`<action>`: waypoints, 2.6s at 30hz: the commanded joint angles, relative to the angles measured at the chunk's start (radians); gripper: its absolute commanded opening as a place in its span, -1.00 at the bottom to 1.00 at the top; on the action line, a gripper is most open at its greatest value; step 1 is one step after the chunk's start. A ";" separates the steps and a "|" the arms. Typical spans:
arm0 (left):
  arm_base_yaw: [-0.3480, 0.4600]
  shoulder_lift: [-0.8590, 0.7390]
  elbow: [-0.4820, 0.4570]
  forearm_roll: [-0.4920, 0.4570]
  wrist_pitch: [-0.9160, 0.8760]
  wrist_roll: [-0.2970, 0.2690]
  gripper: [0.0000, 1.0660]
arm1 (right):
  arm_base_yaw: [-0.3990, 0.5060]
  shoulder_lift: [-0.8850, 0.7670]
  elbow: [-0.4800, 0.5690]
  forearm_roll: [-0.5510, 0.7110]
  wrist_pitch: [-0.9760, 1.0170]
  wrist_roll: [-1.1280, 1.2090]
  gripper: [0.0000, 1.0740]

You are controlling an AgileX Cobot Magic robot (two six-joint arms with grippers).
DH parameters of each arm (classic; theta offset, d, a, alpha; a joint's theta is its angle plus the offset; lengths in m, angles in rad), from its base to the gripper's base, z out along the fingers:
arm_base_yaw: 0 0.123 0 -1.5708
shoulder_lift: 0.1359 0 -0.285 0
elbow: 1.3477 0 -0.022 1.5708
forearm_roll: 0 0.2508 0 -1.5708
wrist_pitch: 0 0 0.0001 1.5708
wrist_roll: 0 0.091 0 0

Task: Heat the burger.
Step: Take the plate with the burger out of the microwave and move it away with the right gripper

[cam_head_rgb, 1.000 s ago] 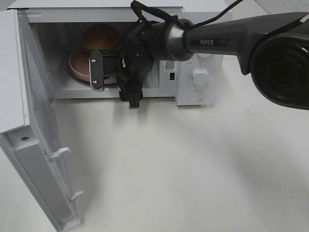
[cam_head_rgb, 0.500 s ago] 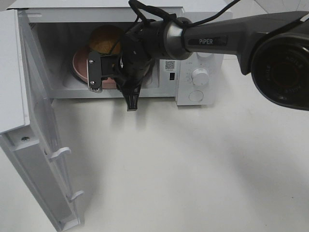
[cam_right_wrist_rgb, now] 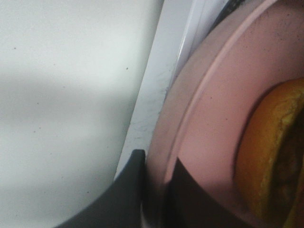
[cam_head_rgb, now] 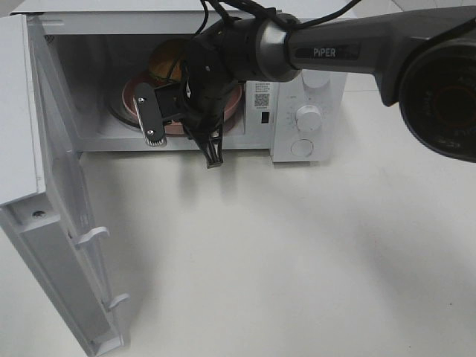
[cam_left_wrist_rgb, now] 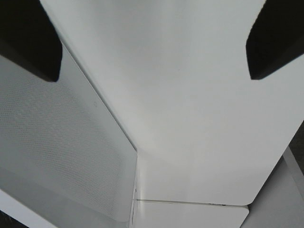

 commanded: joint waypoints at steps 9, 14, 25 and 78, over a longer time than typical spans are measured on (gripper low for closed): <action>0.002 -0.017 0.003 -0.007 -0.005 0.000 0.83 | 0.005 -0.156 0.245 -0.090 -0.209 -0.026 -1.00; 0.002 -0.017 0.003 -0.007 -0.005 0.000 0.83 | 0.005 -0.209 0.326 -0.094 -0.291 -0.026 -1.00; 0.002 -0.017 0.003 -0.007 -0.005 0.000 0.83 | 0.005 -0.309 0.485 -0.115 -0.386 -0.026 -1.00; 0.002 -0.018 0.003 -0.007 -0.005 0.001 0.83 | 0.028 -0.872 1.181 -0.145 -0.511 -0.022 -1.00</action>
